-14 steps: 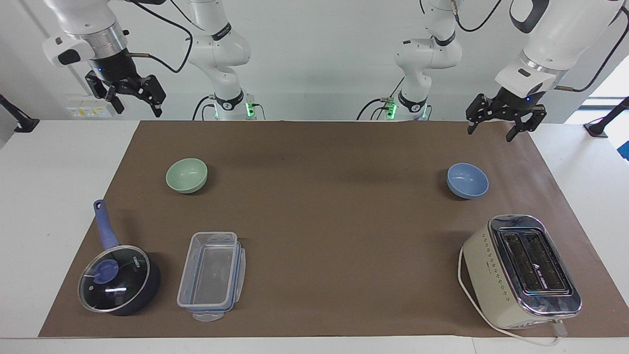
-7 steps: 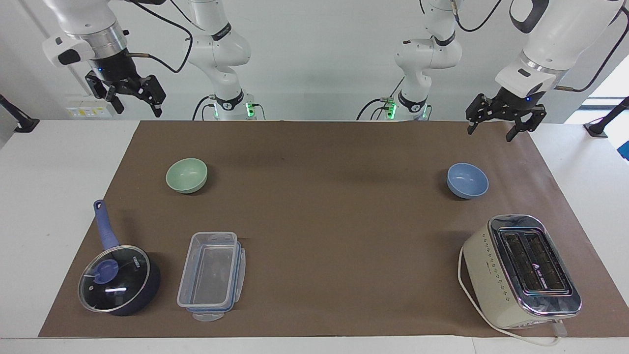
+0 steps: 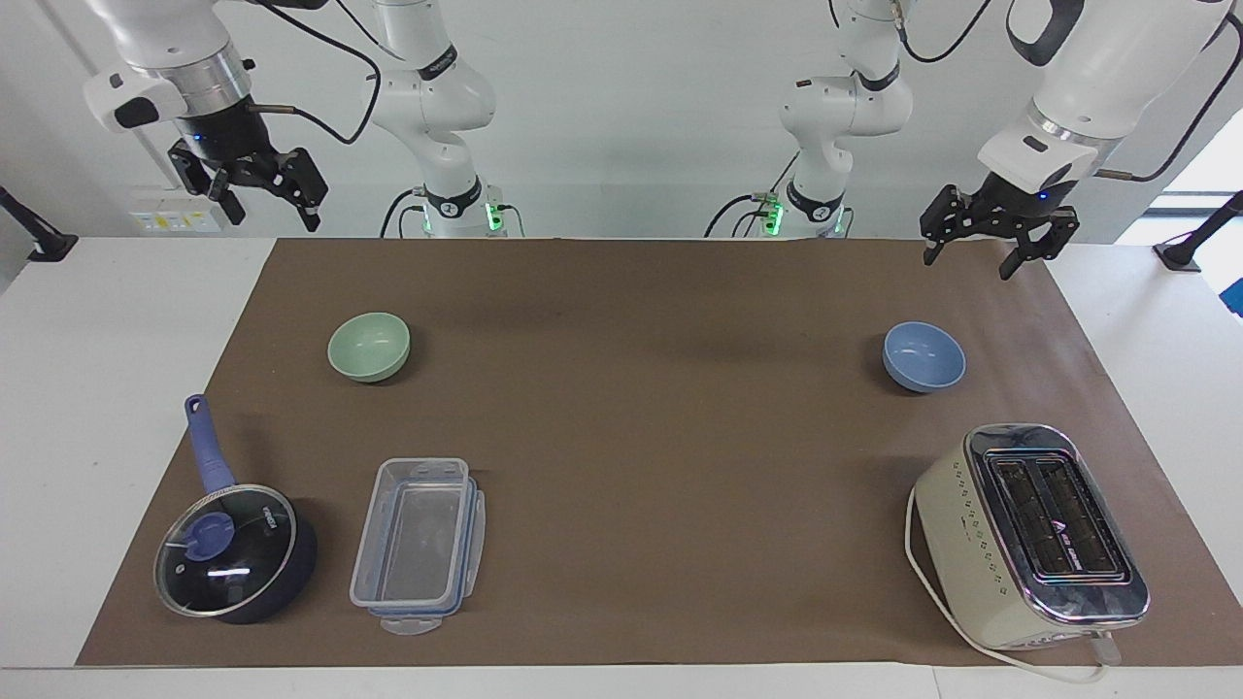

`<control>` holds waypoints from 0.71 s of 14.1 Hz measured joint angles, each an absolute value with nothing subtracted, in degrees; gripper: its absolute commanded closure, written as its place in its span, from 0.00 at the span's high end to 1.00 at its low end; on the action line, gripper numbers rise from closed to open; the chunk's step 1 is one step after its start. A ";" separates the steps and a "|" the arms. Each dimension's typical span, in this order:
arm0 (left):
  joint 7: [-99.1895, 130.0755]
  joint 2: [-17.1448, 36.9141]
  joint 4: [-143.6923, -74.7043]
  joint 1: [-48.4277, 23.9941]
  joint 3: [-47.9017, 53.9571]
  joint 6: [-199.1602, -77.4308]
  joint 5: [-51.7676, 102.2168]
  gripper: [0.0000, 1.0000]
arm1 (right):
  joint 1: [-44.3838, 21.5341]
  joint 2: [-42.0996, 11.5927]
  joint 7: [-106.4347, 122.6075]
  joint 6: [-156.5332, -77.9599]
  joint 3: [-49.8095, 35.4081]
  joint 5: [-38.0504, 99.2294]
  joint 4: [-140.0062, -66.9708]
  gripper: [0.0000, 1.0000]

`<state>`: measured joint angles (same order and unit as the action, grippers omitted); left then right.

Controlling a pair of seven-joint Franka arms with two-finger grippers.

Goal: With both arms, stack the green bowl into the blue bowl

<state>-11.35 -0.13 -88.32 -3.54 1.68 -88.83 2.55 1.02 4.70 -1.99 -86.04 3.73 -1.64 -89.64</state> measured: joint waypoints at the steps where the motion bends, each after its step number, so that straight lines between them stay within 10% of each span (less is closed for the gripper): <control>1: -11.36 -0.14 -88.34 -3.54 1.70 -88.84 2.61 1.00 | 1.02 4.70 -1.99 -86.04 3.73 -1.64 -89.64 1.00; 10: -11.36 -1.34 -90.23 -3.17 0.97 -89.05 3.30 1.00 | 1.02 4.70 -1.99 -86.04 3.73 -1.64 -89.64 1.00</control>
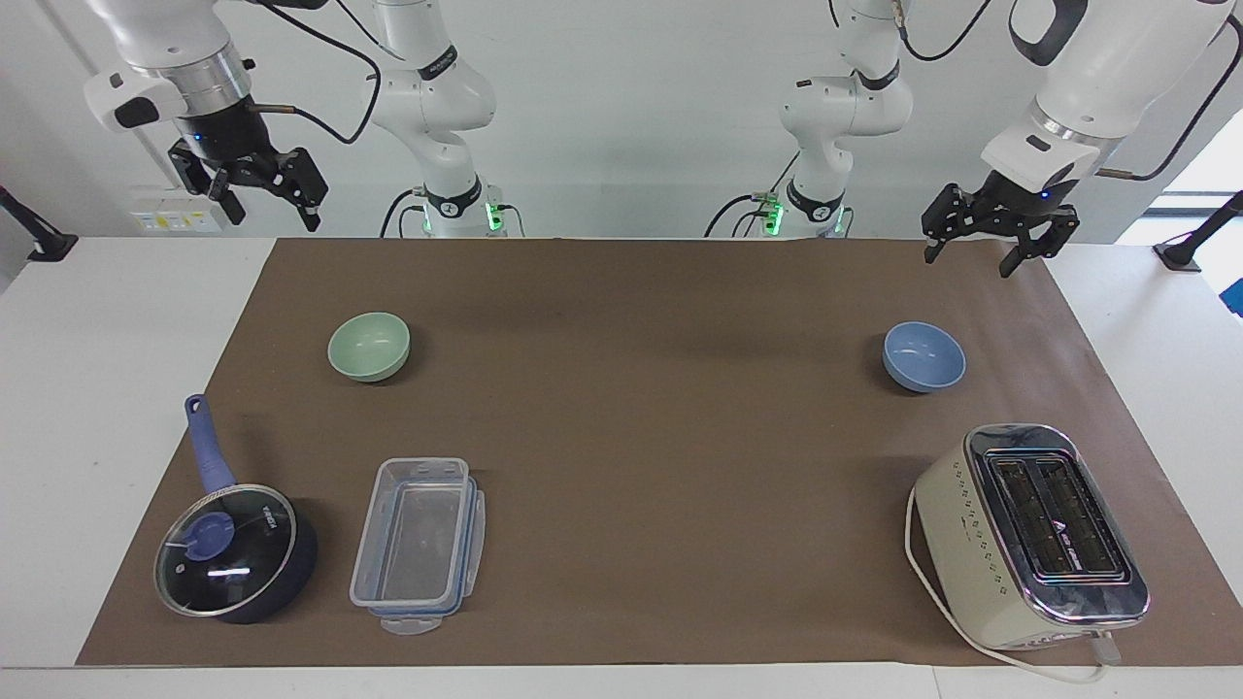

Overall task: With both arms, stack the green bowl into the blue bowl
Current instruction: 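Lower the left gripper toward the rim of the blue bowl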

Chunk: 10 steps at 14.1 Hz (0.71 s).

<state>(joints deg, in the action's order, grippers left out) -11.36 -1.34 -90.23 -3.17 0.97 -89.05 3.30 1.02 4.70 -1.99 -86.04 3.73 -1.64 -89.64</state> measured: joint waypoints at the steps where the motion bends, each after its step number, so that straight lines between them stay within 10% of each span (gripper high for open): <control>1: -11.36 -1.55 -90.57 -3.14 0.91 -89.05 3.40 1.00 | 1.02 4.70 -1.99 -86.04 3.73 -1.64 -89.64 1.00; 10: -14.52 -3.42 -97.43 -0.69 0.77 -89.39 4.91 1.00 | 1.02 4.70 -1.99 -86.04 3.73 -1.64 -89.64 1.00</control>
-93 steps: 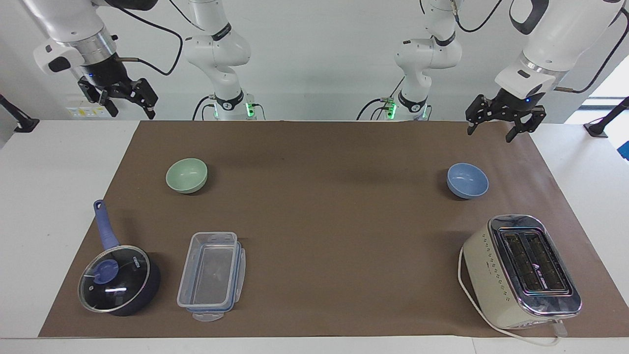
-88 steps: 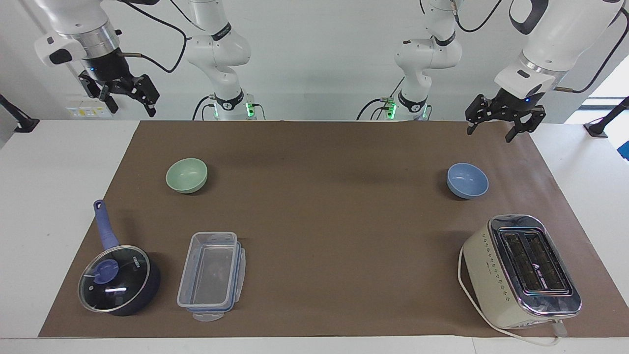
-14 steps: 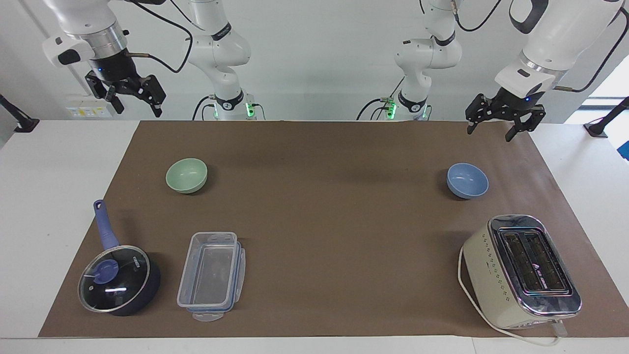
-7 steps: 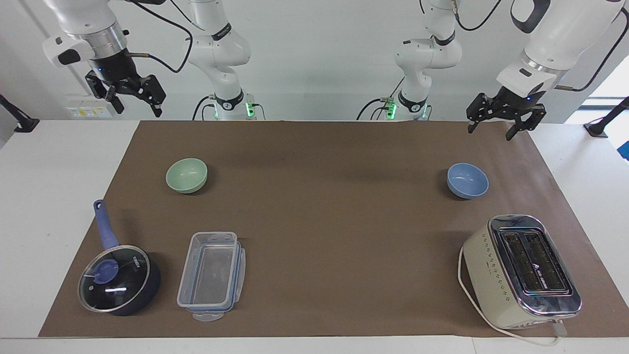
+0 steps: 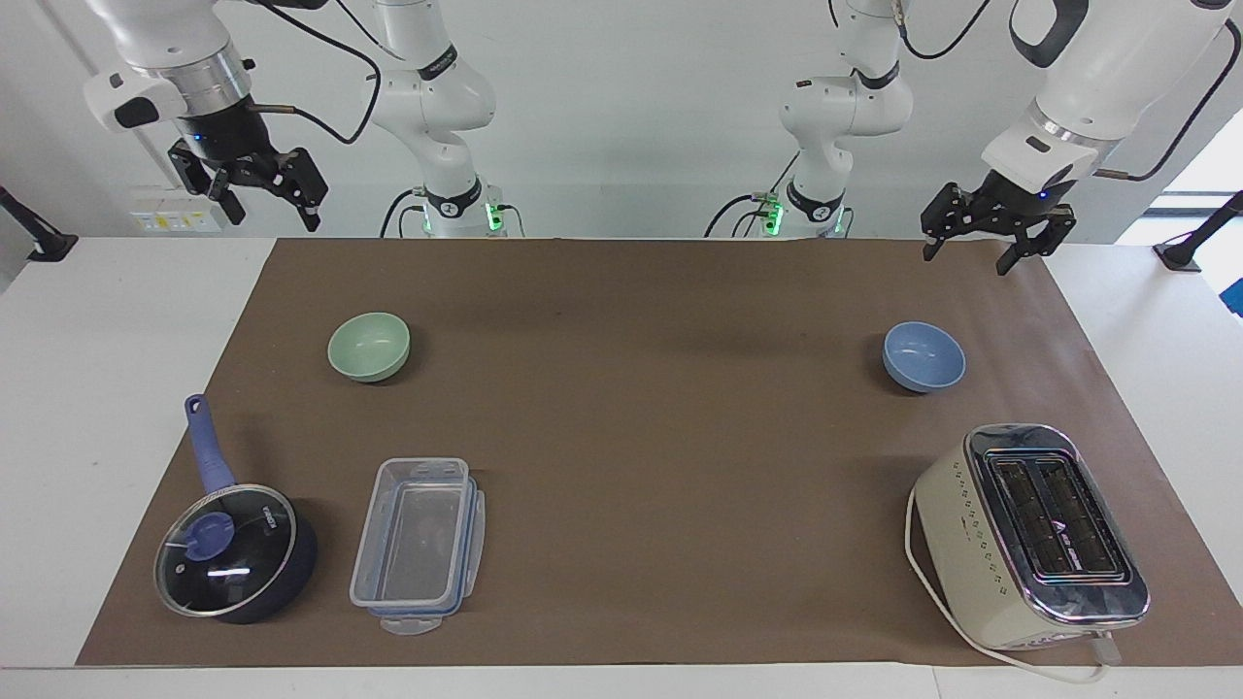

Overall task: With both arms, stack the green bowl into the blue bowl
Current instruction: 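Lower the left gripper toward the rim of the blue bowl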

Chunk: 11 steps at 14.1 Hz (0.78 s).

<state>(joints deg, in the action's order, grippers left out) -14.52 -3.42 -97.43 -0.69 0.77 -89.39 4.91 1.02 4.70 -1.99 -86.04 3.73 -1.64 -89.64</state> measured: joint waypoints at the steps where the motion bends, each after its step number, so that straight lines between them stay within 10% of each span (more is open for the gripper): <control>1: -15.05 -3.98 -99.46 -0.31 0.76 -90.35 5.08 1.00 | 1.02 4.70 -1.99 -86.04 3.73 -1.64 -89.64 1.00; 11: -20.01 -7.03 -117.40 7.10 0.48 -105.01 5.39 1.00 | 1.02 4.70 -1.99 -86.04 3.73 -1.64 -89.64 1.00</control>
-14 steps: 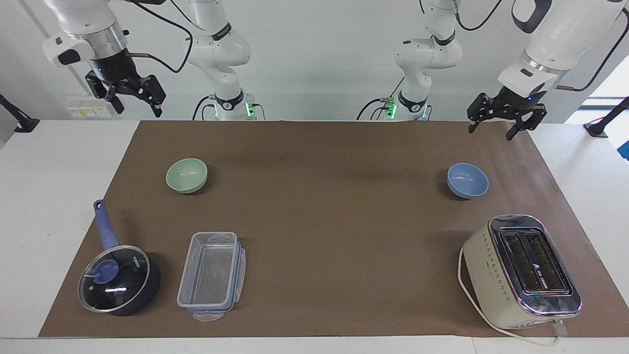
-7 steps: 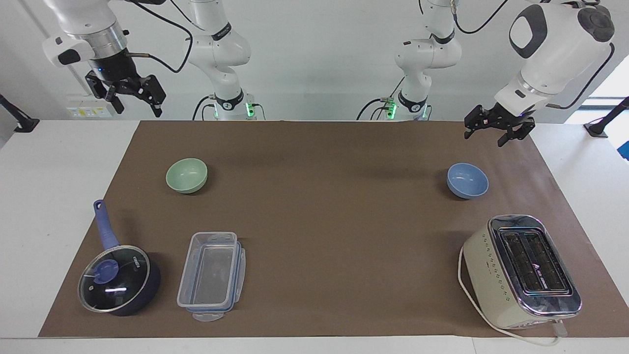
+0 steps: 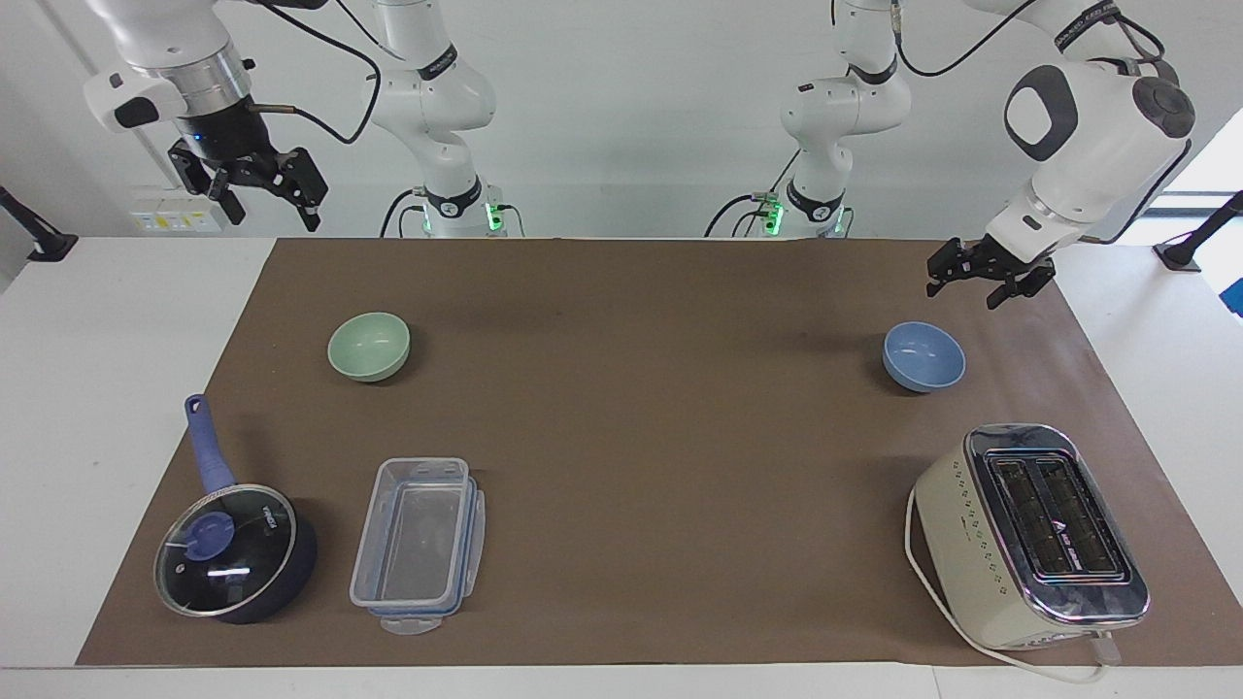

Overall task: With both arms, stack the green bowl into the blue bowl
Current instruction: 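Lower the left gripper toward the rim of the blue bowl, then hook the left gripper onto the blue bowl rim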

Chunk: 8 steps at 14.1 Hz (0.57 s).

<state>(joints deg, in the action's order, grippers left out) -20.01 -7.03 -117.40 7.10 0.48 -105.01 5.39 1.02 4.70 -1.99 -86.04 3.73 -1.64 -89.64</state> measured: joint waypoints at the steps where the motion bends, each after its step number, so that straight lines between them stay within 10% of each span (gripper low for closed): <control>1: -20.31 -7.02 -118.81 7.93 0.39 -106.34 5.43 1.00 | 1.02 4.70 -1.99 -86.04 3.73 -1.64 -89.64 1.00; 8: -21.69 -6.66 -125.61 10.49 0.30 -113.21 5.50 1.00 | 1.02 4.70 -1.99 -86.04 3.73 -1.64 -89.64 1.00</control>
<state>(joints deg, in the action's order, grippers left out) -21.69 -6.66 -125.61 10.49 0.30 -113.21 5.50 1.02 4.70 -1.99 -86.04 3.73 -1.64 -89.64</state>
